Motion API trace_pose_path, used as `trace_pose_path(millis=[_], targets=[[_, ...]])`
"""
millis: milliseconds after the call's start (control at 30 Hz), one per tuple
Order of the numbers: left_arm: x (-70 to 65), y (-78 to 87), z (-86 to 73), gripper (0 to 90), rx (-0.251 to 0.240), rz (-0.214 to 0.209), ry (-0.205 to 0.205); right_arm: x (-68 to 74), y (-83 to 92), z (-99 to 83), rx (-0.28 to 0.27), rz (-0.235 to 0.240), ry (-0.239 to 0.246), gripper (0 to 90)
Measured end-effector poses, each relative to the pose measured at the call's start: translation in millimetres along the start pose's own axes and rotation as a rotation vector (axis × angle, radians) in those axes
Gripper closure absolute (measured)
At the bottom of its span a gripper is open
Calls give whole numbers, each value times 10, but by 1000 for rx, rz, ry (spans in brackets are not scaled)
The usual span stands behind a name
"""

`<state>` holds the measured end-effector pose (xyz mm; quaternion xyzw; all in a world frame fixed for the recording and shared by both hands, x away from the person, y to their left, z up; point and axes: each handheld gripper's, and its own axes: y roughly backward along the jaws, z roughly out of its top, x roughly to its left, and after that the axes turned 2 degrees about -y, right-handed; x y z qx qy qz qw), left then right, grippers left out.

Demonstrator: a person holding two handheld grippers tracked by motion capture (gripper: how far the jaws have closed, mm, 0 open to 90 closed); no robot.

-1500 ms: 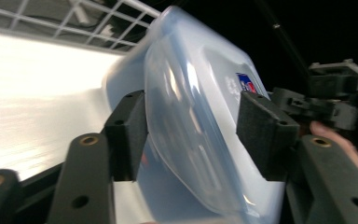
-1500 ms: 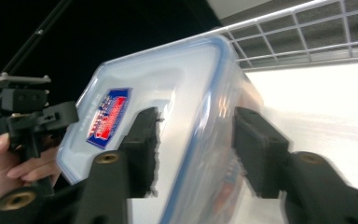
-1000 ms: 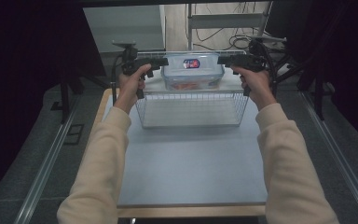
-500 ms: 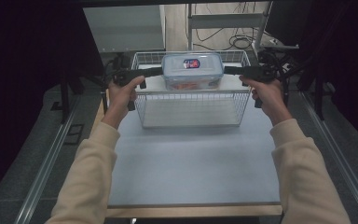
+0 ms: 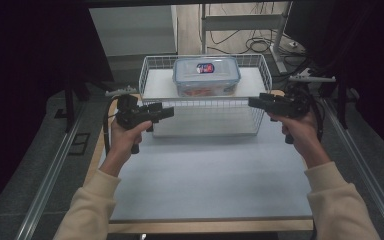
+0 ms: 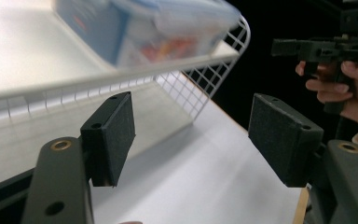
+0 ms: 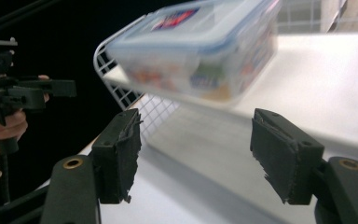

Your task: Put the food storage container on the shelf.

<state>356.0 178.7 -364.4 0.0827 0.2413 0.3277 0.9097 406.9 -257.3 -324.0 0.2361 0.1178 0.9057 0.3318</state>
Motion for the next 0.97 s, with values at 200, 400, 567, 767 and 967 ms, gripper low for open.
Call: trace_pose_path(millis=[200, 400, 567, 767, 967], targets=[[-113, 90, -446, 310, 27, -4, -27, 79, 129, -473, 21, 26, 40, 299], [-135, 70, -950, 307, 86, 27, -36, 94, 223, -1042, 51, 36, 42, 287], [-138, 4, -1225, 302, 152, 41, -40, 74, 224, -1381, 79, 20, 59, 272], [-159, -35, -1312, 292, 174, 50, -49, 36, 147, -1527, 121, 2, 72, 240], [-138, -30, -1365, 254, 163, 64, -38, 22, 109, -1630, 115, -66, 134, 139]])
